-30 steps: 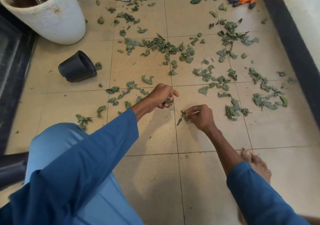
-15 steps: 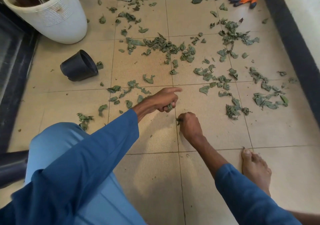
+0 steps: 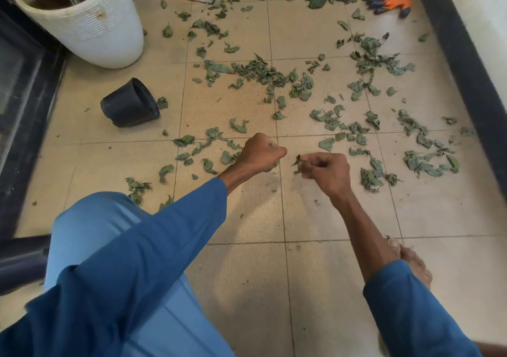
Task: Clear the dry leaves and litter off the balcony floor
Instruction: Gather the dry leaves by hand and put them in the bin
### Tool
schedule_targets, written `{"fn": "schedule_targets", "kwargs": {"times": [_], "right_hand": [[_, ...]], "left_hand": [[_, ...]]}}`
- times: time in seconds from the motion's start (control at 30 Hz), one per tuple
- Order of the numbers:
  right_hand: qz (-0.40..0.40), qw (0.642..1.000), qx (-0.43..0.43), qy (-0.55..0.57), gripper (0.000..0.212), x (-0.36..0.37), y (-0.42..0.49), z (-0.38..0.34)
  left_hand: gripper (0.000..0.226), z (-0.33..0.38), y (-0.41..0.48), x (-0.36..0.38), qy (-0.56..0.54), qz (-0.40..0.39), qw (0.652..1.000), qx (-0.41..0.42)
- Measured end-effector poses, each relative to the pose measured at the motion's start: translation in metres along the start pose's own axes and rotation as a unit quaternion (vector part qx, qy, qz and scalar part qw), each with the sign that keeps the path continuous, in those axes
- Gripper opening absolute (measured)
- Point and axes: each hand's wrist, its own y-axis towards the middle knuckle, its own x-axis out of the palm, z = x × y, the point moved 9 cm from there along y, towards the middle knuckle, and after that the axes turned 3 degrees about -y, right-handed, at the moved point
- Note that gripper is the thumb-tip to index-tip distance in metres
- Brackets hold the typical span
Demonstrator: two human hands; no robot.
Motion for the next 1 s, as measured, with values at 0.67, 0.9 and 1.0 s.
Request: {"fn": "schedule_targets", "kwargs": {"times": [0.67, 0.9, 1.0], "right_hand": [[-0.063, 0.99, -0.107, -0.064, 0.011, 0.039, -0.015, -0.066], [0.015, 0.994, -0.002, -0.107, 0.008, -0.038, 0.002, 0.006], [0.02, 0.964, 0.023, -0.265, 0.013, -0.049, -0.004, 0.059]], "left_hand": [[0.046, -0.017, -0.009, 0.02, -0.148, 0.002, 0.981, -0.123], [0.03, -0.007, -0.001, 0.018, -0.076, 0.037, 0.991, -0.106], [0.026, -0.004, 0.002, 0.023, -0.053, 0.023, 0.994, -0.098]]}}
